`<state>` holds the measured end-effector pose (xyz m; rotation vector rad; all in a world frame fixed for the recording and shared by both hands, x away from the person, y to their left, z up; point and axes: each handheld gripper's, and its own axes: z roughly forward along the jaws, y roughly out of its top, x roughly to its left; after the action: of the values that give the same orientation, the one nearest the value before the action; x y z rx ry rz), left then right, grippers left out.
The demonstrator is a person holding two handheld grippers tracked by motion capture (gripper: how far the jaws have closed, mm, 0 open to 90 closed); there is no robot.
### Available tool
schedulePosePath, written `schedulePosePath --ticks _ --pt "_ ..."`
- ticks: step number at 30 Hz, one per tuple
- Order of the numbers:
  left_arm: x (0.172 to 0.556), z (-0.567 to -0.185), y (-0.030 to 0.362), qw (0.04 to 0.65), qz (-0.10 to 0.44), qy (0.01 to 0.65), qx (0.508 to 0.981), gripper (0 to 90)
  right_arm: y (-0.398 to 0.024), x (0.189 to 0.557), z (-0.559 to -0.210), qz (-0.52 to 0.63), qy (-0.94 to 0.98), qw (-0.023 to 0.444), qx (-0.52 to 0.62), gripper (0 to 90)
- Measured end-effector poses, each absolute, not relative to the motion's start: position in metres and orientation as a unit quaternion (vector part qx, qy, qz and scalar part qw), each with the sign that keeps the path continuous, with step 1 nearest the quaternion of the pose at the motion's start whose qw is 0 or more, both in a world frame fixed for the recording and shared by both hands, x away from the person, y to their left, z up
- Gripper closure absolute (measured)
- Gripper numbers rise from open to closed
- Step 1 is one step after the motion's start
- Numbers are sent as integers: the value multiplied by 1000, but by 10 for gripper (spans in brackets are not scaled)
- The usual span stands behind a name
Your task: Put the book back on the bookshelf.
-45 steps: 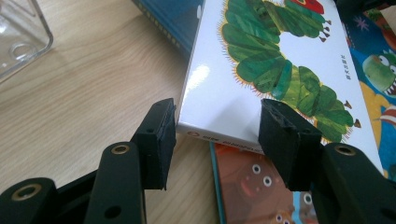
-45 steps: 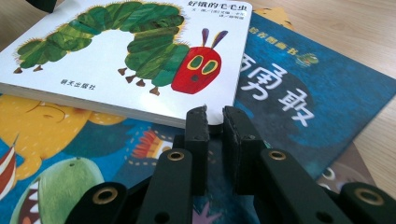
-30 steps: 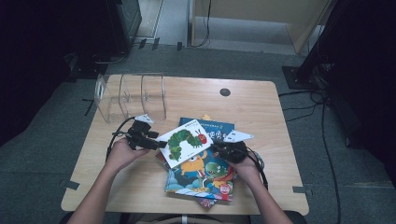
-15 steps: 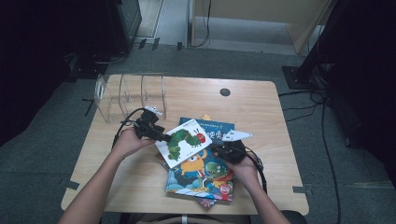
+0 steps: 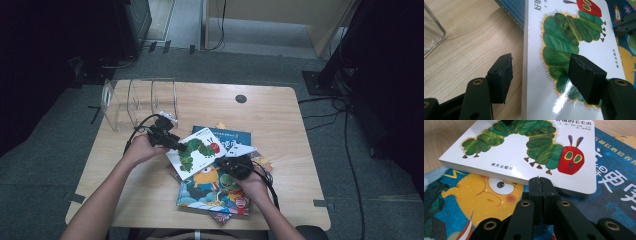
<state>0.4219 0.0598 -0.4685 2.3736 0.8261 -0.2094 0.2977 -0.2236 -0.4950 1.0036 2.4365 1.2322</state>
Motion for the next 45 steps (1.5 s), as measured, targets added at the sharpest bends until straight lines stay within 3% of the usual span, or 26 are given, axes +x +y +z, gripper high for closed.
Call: schedulePosePath --ticks 22,34,38,45 --pt "426 -478 53 296 -139 330 885 297 -210 300 -492 410 839 100 342 900" --pt "424 -470 50 262 -134 364 884 295 -203 300 -491 402 832 107 366 900" --pt "421 -455 58 279 -118 375 876 407 -200 300 -491 401 831 116 366 900" --pt "415 -434 60 278 -120 390 870 440 -199 300 -492 404 831 125 362 900"
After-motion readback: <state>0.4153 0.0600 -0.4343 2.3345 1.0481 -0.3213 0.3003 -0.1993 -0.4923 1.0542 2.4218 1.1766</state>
